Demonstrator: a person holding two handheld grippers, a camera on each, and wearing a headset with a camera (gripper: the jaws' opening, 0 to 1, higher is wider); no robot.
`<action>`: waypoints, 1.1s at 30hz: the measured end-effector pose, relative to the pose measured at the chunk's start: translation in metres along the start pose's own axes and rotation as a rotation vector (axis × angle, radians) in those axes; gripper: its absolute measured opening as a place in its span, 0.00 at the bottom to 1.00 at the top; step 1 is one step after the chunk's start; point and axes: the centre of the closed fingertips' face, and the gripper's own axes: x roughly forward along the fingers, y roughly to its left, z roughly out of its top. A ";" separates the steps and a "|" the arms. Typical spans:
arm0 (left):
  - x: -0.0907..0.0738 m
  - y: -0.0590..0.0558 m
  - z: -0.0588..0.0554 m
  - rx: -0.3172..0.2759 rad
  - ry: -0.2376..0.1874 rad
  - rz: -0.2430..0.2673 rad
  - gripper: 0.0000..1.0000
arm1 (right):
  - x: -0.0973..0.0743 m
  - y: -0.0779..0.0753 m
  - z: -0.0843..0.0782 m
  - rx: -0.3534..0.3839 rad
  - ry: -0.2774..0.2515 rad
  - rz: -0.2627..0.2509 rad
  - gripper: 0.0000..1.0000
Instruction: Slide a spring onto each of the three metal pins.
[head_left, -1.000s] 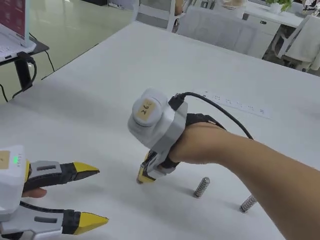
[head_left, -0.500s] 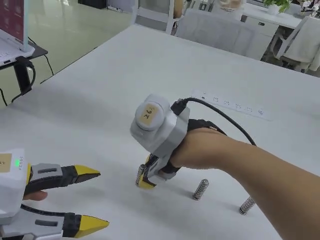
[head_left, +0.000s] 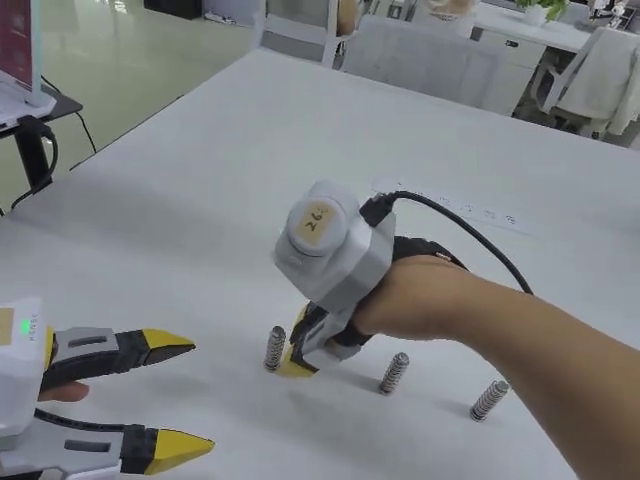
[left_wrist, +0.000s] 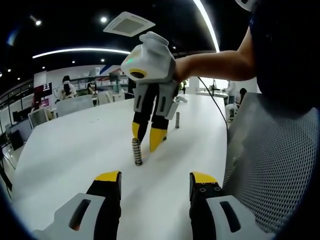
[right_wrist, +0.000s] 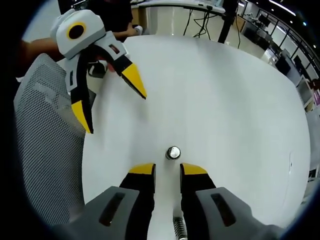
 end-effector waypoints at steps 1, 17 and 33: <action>0.000 0.000 0.000 0.000 -0.001 -0.001 0.50 | -0.002 0.002 0.000 0.006 -0.006 0.001 0.17; 0.005 -0.004 0.006 0.010 -0.003 -0.013 0.50 | -0.022 0.020 -0.012 0.057 -0.102 -0.036 0.23; 0.006 -0.004 0.006 0.013 -0.001 -0.018 0.51 | -0.038 0.040 -0.017 0.089 -0.193 -0.083 0.36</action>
